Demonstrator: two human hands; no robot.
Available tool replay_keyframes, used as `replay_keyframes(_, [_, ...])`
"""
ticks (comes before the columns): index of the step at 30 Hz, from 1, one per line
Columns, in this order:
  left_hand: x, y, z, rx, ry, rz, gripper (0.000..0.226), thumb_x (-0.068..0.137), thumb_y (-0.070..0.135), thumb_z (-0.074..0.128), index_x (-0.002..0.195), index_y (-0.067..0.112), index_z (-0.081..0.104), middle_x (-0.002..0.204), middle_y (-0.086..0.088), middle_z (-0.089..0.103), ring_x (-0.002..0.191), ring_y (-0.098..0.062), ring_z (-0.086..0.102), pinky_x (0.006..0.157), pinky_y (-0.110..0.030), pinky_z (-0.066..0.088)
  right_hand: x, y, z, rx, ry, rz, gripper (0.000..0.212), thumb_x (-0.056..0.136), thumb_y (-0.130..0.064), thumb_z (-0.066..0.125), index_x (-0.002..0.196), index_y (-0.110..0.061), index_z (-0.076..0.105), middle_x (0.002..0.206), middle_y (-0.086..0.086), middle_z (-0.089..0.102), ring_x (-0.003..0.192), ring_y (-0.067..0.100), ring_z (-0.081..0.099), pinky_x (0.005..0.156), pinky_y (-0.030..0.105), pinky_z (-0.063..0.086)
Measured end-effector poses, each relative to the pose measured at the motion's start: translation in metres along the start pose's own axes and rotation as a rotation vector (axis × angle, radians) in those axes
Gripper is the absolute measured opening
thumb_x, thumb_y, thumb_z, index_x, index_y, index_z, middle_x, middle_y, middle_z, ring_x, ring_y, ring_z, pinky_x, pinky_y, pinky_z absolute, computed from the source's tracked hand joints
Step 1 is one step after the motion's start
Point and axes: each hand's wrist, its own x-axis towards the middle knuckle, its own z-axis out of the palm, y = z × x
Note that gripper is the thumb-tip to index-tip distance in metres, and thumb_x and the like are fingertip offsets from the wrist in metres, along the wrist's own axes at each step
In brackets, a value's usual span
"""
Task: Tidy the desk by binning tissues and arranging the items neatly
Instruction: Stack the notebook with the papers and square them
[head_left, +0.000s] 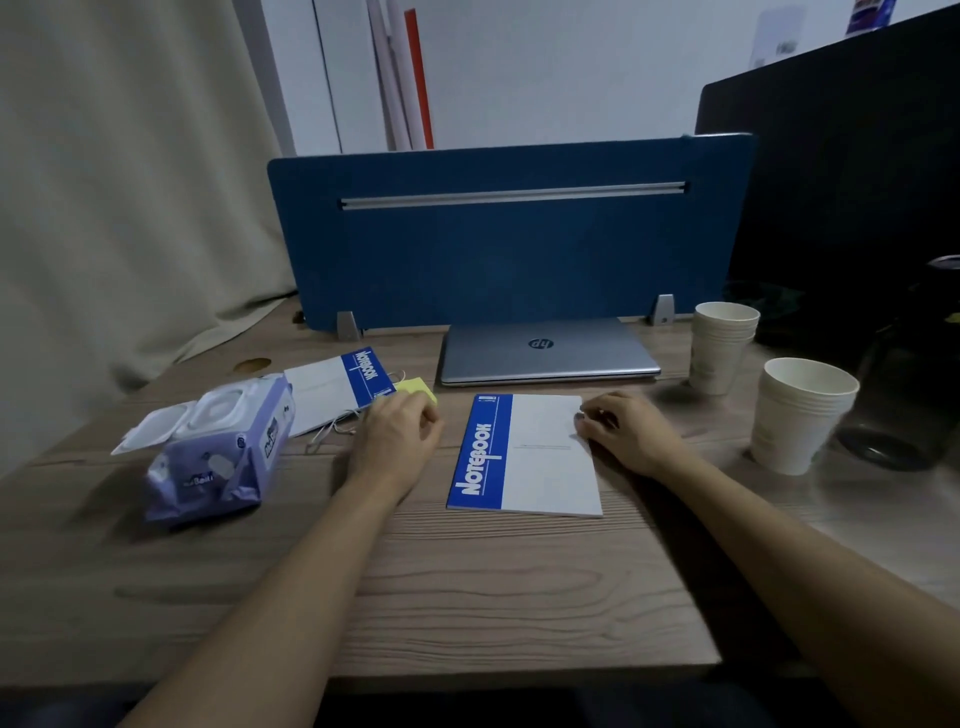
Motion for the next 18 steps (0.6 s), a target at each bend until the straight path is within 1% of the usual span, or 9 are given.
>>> replay_keyframes(1, [0.003,-0.007,0.001,0.041,0.047,0.019,0.011,0.088,0.031,0.067,0.091,0.023,0.06,0.095,0.003,0.061,0.089,-0.014,0.05,0.073,-0.028,0.042,0.002,-0.001,0.001,0.01,0.004,0.02,0.032,0.093,-0.034,0.06,0.115,-0.012,0.069,0.118,0.008,0.065,0.103,0.023,0.059,0.091,0.034,0.046])
replay_keyframes(3, [0.011,-0.021,0.006,0.113,0.078,0.012,0.021,0.085,0.028,0.07,0.103,0.02,0.061,0.105,-0.002,0.061,0.097,-0.02,0.051,0.078,-0.032,0.042,0.006,-0.004,0.004,0.018,0.009,0.033,0.034,0.093,-0.036,0.06,0.117,-0.013,0.067,0.119,0.008,0.063,0.101,0.021,0.059,0.087,0.028,0.044])
replay_keyframes(4, [0.015,-0.028,0.009,0.136,0.07,-0.011,0.028,0.084,0.028,0.071,0.109,0.02,0.06,0.109,-0.004,0.061,0.101,-0.022,0.051,0.081,-0.034,0.042,0.009,-0.005,0.005,0.021,0.008,0.029,0.034,0.093,-0.036,0.06,0.117,-0.013,0.067,0.119,0.007,0.062,0.1,0.019,0.059,0.084,0.026,0.042])
replay_keyframes(7, [0.028,-0.045,0.017,0.157,0.031,-0.133,0.046,0.084,0.033,0.071,0.123,0.016,0.054,0.12,-0.008,0.058,0.11,-0.027,0.05,0.087,-0.039,0.045,0.017,-0.008,0.008,0.02,0.008,0.022,0.03,0.094,-0.038,0.059,0.114,-0.018,0.069,0.118,0.004,0.06,0.096,0.016,0.057,0.08,0.025,0.04])
replay_keyframes(10, [0.042,-0.057,0.025,0.173,-0.026,-0.264,0.058,0.086,0.044,0.066,0.13,0.013,0.048,0.127,-0.012,0.056,0.115,-0.03,0.05,0.089,-0.042,0.046,0.026,-0.009,0.013,0.002,0.028,-0.006,0.028,0.093,-0.039,0.059,0.109,-0.021,0.071,0.116,0.002,0.062,0.094,0.014,0.055,0.077,0.023,0.036])
replay_keyframes(14, [0.052,-0.069,0.035,0.157,-0.097,-0.376,0.072,0.085,0.06,0.059,0.137,0.012,0.042,0.132,-0.014,0.054,0.118,-0.033,0.05,0.088,-0.045,0.046,0.036,-0.008,0.018,0.016,0.034,-0.025,0.027,0.093,-0.039,0.059,0.108,-0.02,0.072,0.117,0.003,0.064,0.102,0.018,0.056,0.081,0.024,0.038])
replay_keyframes(16, [0.054,-0.073,0.037,0.13,-0.124,-0.399,0.074,0.086,0.062,0.056,0.139,0.013,0.041,0.134,-0.014,0.054,0.119,-0.035,0.049,0.09,-0.047,0.045,0.04,-0.007,0.019,0.036,0.046,-0.013,0.026,0.092,-0.038,0.06,0.107,-0.021,0.072,0.115,0.003,0.064,0.103,0.019,0.056,0.082,0.024,0.037])
replay_keyframes(18, [0.055,-0.077,0.037,0.097,-0.148,-0.428,0.07,0.088,0.06,0.055,0.141,0.015,0.041,0.134,-0.014,0.054,0.12,-0.036,0.048,0.092,-0.048,0.043,0.041,-0.005,0.019,0.064,0.048,-0.009,0.024,0.092,-0.038,0.06,0.105,-0.021,0.072,0.113,0.003,0.064,0.101,0.017,0.057,0.081,0.023,0.037])
